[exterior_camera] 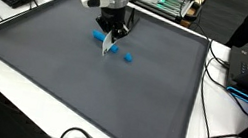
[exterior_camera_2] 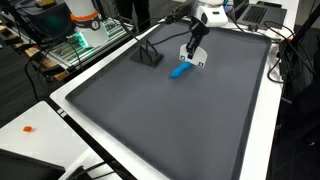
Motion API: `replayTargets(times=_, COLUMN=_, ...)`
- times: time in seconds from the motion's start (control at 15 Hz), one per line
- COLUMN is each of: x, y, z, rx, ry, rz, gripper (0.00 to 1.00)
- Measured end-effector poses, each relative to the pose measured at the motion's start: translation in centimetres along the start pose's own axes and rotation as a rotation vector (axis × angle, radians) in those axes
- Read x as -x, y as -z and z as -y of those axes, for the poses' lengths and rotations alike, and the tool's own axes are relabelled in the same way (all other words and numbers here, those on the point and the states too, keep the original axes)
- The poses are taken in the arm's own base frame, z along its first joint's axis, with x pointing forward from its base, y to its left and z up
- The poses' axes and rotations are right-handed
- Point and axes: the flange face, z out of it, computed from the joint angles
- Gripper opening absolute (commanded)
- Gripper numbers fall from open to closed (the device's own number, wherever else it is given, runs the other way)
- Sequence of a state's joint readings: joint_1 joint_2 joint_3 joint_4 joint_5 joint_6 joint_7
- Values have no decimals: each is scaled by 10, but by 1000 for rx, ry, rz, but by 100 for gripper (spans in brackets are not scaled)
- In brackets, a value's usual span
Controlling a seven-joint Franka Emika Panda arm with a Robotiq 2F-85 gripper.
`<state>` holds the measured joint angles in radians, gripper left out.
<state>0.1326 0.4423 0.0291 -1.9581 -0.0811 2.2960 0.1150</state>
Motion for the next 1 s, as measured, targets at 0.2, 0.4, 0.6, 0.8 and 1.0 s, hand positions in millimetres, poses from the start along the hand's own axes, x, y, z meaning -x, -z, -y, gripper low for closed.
replayTargets(times=0.2, x=1, y=-4, z=1, rx=2, ry=4, rz=-5, gripper=1)
replayTargets(times=0.4, x=2, y=-9, z=1, rx=2, ry=3, rz=-9, gripper=1)
replayTargets(times=0.6, x=2, y=-15, z=1, rx=1, ry=-6, rz=-12, gripper=1)
replayTargets(times=0.8, x=3, y=-15, z=1, rx=-3, ry=-16, rz=-17, gripper=1)
replayTargets(times=1.0, x=3, y=-15, z=2, rx=-13, ry=-24, rz=-18, gripper=1)
